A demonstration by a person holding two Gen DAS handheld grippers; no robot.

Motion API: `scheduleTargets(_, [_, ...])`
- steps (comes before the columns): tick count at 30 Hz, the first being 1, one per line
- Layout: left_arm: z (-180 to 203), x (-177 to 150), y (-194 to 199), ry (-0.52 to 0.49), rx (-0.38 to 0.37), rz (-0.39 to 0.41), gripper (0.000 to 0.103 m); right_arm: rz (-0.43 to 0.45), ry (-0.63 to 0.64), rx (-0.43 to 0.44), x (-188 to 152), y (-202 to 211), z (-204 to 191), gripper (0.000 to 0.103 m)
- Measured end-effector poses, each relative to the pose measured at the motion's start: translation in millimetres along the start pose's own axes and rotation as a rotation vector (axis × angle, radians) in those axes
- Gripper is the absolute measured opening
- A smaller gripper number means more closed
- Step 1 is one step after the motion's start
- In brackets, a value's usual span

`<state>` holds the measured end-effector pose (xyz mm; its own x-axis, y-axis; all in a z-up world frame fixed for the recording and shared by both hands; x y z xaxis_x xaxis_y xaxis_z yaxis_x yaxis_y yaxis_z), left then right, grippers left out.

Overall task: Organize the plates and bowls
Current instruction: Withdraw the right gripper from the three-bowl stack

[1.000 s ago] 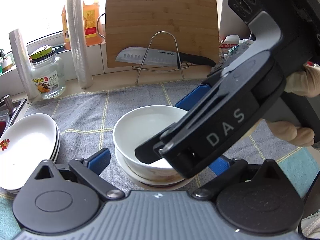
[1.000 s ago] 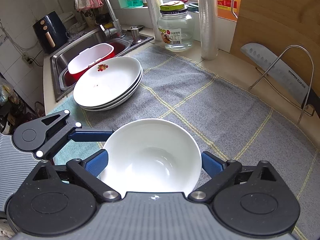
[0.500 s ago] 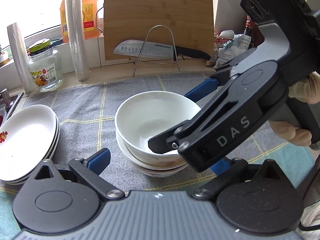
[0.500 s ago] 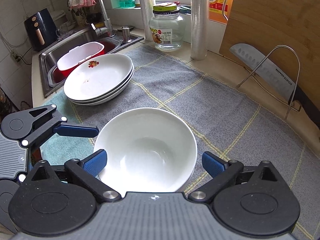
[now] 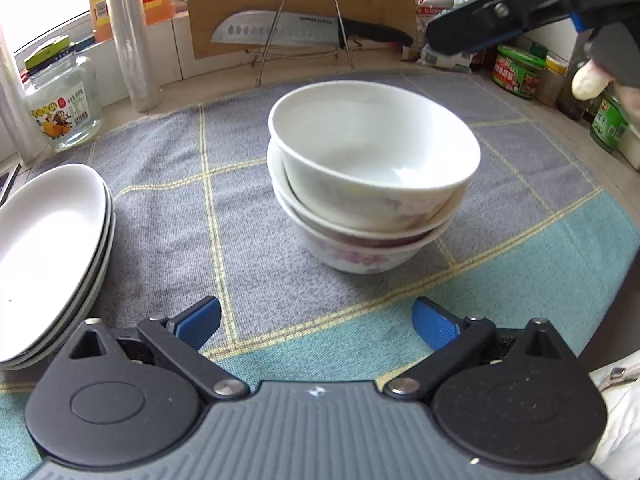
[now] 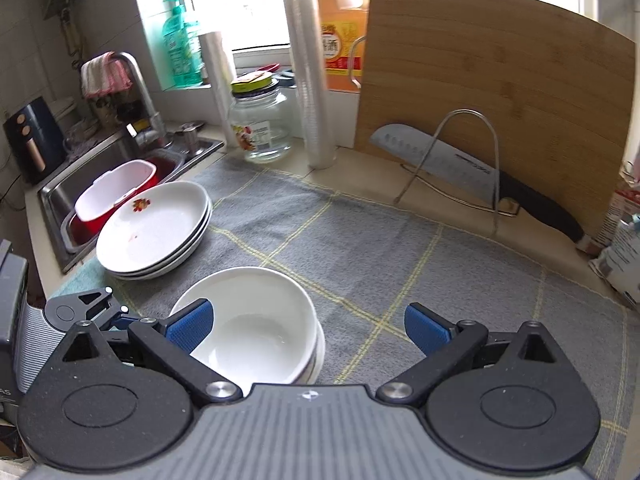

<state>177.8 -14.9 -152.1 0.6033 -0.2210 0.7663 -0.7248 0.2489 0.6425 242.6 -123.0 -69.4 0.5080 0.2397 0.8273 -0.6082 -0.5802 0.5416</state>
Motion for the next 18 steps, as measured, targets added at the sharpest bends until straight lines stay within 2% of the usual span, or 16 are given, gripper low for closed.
scheduleTargets(5, [4.3,-10.5,-12.1,-0.083,-0.078,-0.033,0.102,0.020,-0.101,-0.132,-12.1,16.7,31.1,0.103])
scheduleTargets(9, [7.0,-8.1,-15.1,-0.138,-0.131,-0.031,0.103,-0.023,-0.151,-0.209,-37.2,21.9,48.3,0.103])
scheduleTargets(11, [7.5,-5.6,-17.9,-0.162,-0.156,-0.042,0.103,-0.059,-0.137,-0.230,-53.6,18.6,49.7,0.103])
scheduleTargets(15, [8.1,-5.9,-18.0,-0.182,-0.179,-0.038,0.103,-0.136,-0.109,-0.216,-83.6,2.2,44.1,0.103])
scheduleTargets(18, [8.1,-6.3,-17.1,-0.184,-0.183,-0.029,0.103,-0.183,-0.060,-0.172,-98.0,-16.0,33.3,0.103])
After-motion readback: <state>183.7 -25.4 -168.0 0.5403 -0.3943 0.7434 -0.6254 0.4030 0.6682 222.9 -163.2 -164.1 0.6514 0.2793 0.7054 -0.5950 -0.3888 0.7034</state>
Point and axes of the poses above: each gripper's, at about its wrist camera, not at the fingertips, and y roughly against the way its jaws point, z to its right, x to its top, the point moved 9 cm from there along -y, roughly the way its jaws point, and after that the axes turned 12 degrees about z, right-handed, at the moved point
